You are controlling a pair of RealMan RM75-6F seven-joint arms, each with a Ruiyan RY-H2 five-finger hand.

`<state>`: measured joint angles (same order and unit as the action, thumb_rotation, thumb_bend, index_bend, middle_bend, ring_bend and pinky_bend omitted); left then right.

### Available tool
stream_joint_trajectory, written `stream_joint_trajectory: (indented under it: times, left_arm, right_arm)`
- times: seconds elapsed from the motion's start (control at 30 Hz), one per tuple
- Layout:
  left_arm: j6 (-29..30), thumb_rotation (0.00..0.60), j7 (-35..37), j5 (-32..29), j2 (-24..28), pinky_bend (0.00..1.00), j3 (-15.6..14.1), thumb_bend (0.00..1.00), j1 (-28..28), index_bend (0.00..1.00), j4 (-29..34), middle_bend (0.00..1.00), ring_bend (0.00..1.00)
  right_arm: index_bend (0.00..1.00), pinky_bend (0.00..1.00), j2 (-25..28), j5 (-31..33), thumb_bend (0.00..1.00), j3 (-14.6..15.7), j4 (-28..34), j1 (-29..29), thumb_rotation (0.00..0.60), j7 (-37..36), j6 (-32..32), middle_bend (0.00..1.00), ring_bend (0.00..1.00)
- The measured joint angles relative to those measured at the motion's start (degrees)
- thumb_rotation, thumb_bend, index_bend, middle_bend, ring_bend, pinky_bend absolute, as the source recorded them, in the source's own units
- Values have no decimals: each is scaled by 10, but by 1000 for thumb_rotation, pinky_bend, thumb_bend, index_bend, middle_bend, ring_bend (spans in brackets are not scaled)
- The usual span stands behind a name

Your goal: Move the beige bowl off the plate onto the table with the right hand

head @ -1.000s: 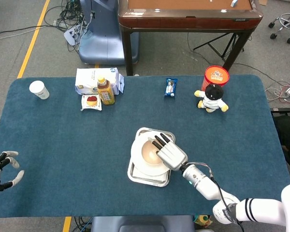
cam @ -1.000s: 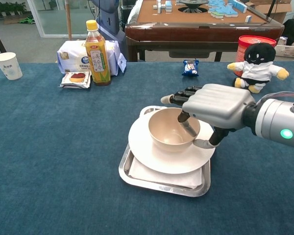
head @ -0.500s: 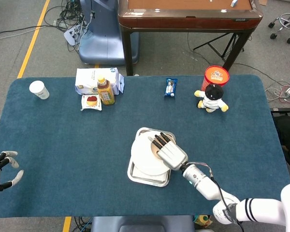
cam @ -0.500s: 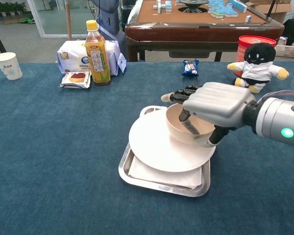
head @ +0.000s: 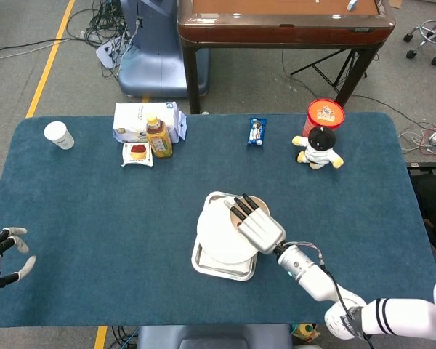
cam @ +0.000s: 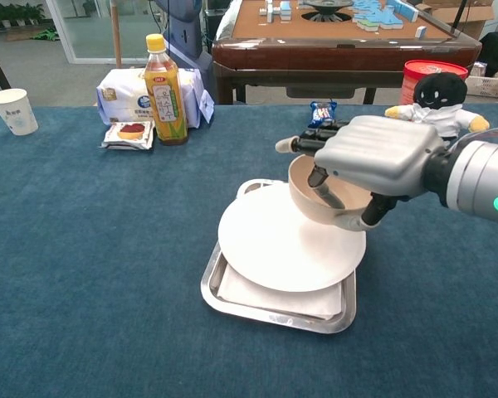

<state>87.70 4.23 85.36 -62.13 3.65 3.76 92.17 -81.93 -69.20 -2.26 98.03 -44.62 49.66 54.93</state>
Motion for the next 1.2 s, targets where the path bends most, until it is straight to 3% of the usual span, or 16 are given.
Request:
stream_joint_trajectory:
  times: [0.23, 0.47, 1.2]
  left_arm:
    - [-4, 600, -7, -1, -3, 522, -1, 259, 1, 576, -1, 341, 343]
    - [-7, 600, -12, -2, -5, 522, -2, 259, 3, 576, -3, 341, 343]
    - [-9, 600, -15, -4, -7, 522, -2, 259, 3, 576, -4, 341, 343]
  right_arm:
    - [627, 16, 35, 25, 418, 6, 36, 7, 600, 30, 22, 0, 0]
    - [626, 16, 48, 31, 419, 23, 34, 24, 600, 20, 36, 0, 0]
    - [608, 16, 21, 46, 397, 53, -16, 47, 600, -4, 21, 0, 0]
